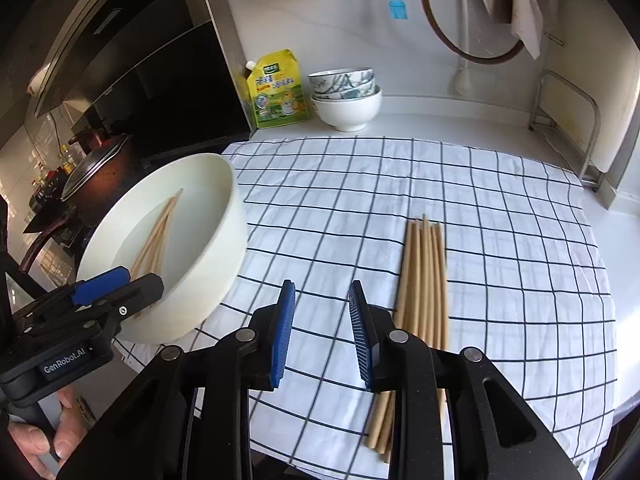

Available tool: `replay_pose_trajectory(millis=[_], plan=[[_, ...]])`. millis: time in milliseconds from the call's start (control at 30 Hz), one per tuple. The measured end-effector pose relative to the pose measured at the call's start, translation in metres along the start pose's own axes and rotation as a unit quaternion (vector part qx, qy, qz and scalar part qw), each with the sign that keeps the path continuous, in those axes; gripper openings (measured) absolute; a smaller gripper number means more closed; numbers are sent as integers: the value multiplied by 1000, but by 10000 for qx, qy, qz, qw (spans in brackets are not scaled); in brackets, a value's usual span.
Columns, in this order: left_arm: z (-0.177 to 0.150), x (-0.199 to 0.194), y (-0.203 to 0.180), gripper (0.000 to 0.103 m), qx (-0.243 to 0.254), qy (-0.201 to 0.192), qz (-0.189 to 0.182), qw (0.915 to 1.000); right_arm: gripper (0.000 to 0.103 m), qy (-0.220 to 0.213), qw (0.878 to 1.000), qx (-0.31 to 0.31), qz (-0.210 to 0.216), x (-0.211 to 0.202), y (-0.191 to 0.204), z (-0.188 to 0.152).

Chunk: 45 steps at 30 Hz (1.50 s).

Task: Organize utensils
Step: 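Move both open tools back over the row of chopsticks on the cloth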

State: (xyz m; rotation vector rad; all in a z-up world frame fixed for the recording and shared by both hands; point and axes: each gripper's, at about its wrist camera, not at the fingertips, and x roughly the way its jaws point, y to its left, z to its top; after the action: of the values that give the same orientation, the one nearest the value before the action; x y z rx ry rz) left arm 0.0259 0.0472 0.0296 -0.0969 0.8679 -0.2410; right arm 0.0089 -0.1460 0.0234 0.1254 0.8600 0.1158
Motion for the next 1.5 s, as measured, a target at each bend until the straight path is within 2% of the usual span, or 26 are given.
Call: replay_pose_trajectory(millis=[333,567,933,1133,1200,1500], plan=[[-4,22,-49,60,285,204,-349,9988,29,71,9985,441,-321,-7,-57,-21],[-8,33,-67,60,391,346,-409,9978,30,116,9974,596,-393,-6,-78,-27],[-8,48,-87,60,475,481,-367,9970,32,241,9968,680,-329,6,-96,-38],[-11,61,-97,60,528,609,-340,9962,33,320,9966,609,-459,12,-101,-43],[-13,66,-99,64,528,629,-338,9960,37,343,9967,581,-449,15,-101,-46],[-20,83,-94,64,463,759,-201,9958,37,516,9970,378,-436,36,-95,-56]])
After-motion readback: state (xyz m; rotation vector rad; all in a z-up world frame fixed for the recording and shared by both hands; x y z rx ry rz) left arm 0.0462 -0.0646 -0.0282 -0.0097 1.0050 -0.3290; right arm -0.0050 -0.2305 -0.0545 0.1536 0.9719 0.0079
